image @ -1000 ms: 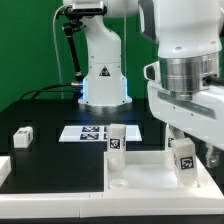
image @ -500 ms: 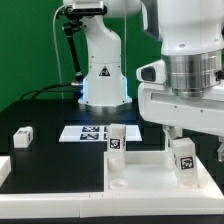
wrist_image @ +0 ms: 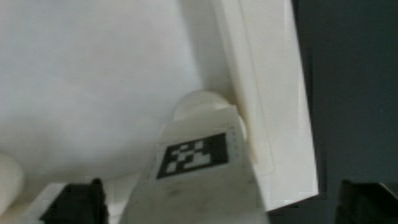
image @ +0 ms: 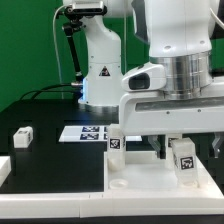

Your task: Assemble square table

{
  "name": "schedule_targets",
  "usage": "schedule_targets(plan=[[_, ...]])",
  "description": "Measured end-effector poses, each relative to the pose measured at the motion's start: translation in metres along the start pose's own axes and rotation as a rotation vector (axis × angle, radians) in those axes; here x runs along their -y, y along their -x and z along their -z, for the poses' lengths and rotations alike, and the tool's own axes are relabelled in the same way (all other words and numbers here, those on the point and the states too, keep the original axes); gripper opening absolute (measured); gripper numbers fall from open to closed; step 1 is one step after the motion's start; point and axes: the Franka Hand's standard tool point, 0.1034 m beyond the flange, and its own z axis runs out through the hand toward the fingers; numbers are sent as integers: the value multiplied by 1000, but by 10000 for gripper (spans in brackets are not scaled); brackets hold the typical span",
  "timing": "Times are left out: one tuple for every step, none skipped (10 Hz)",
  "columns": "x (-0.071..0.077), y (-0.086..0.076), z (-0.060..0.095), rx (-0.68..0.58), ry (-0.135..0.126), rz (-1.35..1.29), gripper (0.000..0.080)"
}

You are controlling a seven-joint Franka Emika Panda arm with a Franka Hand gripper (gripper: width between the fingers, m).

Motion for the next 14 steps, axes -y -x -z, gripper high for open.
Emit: schedule_targets(plan=[[1,1,-1,1,0,-37,649],[1,1,-1,1,0,-46,649],[1,1,-1,2,-2,-86,649],[2,1,-1,3,-3,-180,480],[2,1,-1,3,-2,-235,480],[2,1,-1,3,-3,-281,301],[2,1,-1,3,-3,-361,288],[2,1,-1,3,-3,-422,288],[2,1,-1,3,-3,-464,288],[2,1,-1,3,-3,-545,288],[2,1,-1,3,-3,-603,288],[2,2,-1,8,-9,-717,288],[2,2,-1,16,-19,-902,288],[4,3,-3,21,-24,-1046,288]])
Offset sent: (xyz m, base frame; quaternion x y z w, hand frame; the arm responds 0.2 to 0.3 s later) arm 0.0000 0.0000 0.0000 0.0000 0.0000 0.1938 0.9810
